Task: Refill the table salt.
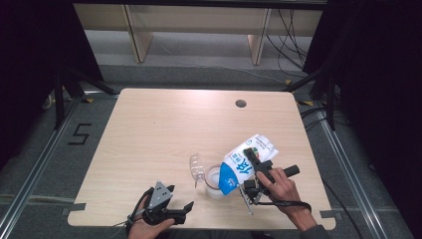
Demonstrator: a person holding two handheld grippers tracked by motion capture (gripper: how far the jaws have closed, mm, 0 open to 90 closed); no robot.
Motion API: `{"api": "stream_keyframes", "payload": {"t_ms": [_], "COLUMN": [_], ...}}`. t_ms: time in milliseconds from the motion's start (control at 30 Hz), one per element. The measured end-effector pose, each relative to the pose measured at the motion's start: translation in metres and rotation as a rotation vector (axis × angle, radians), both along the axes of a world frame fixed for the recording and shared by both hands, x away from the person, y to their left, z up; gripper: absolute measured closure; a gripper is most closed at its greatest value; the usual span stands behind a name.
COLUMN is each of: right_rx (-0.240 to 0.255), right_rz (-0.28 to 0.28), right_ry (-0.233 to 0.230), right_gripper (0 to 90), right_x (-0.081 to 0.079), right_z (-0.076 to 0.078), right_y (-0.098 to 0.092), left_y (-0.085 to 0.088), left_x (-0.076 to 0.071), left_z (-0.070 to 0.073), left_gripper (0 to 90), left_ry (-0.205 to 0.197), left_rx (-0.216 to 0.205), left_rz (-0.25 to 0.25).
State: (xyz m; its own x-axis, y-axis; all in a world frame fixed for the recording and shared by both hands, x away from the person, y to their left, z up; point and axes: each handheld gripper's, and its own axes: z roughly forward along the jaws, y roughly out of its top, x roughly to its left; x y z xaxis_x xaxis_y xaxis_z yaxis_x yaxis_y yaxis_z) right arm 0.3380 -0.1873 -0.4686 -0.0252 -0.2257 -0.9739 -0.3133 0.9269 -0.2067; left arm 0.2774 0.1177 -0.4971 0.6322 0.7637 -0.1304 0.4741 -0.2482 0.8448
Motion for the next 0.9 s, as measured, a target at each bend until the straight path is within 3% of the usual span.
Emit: {"api": "stream_keyframes", "payload": {"t_ms": [67,133,167,267,300,367,400,500,533,600,667,700,800,867,900], "right_rx": [-0.003,0.043,0.059,0.037,0.079,0.034,0.036,0.055,0.076,0.105,0.097,0.124,0.119,0.133,0.122], "right_rz": [0.02,-0.01,0.001,0.043,-0.001,0.035,0.035,0.009,0.024,0.019,0.04,0.019,0.002,0.027,-0.001], "right_ry": [-0.003,0.04,0.044,0.012,0.042,0.027,0.031,0.057,0.05,0.066,0.069,0.086,0.107,0.097,0.107], "right_gripper": [80.5,80.6,80.6,80.7,80.7,80.7,80.8,80.8,80.8,80.8,80.8,80.8,80.8,80.8,80.8], "right_x": [0.0013,-0.0008,-0.0003,0.0005,-0.0017,-0.0001,0.0,-0.0014,-0.0006,-0.0008,-0.0003,-0.0016,-0.0028,-0.0013,-0.0032], "right_z": [0.0013,-0.0021,-0.0026,0.0005,-0.0034,0.002,0.0025,0.0015,-0.0002,-0.0019,0.0003,-0.0015,-0.0008,-0.0013,0.0002], "right_y": [0.0012,0.0006,0.0013,0.0034,0.0017,0.0033,0.0031,0.0027,0.0027,0.0022,0.0025,0.0021,0.0022,0.0023,0.0025], "left_y": [0.0002,0.0001,0.0001,0.0012,0.0009,0.0004,0.0004,0.0002,0.001,0.0004,0.0004,0.0005,0.0009,0.0005,0.0003], "left_x": [0.0001,0.0001,0.0,0.0008,0.0005,0.0005,0.0005,-0.0001,0.0007,0.0006,0.0005,0.0005,0.001,0.0004,0.0002], "left_z": [0.0,0.0001,0.0,0.0003,0.0002,-0.0004,-0.0005,0.0,0.0004,-0.0004,-0.0004,-0.0004,0.0,-0.0004,-0.0004], "left_gripper": [15.7,15.7,15.7,15.7,15.7,15.7,15.7,15.7,15.7,15.7,15.7,15.7,15.7,15.7,15.7], "left_ry": [0.001,0.001,0.0,-0.01,-0.006,0.005,0.004,0.004,-0.008,0.006,0.004,0.005,-0.009,0.006,0.009], "left_rx": [0.003,0.002,0.002,0.016,0.012,-0.007,-0.006,0.001,0.014,-0.007,-0.008,-0.008,-0.001,-0.01,-0.012], "left_rz": [-0.001,-0.001,0.0,-0.012,-0.004,-0.005,-0.004,0.002,-0.009,-0.005,-0.003,-0.004,-0.014,-0.003,0.0]}}
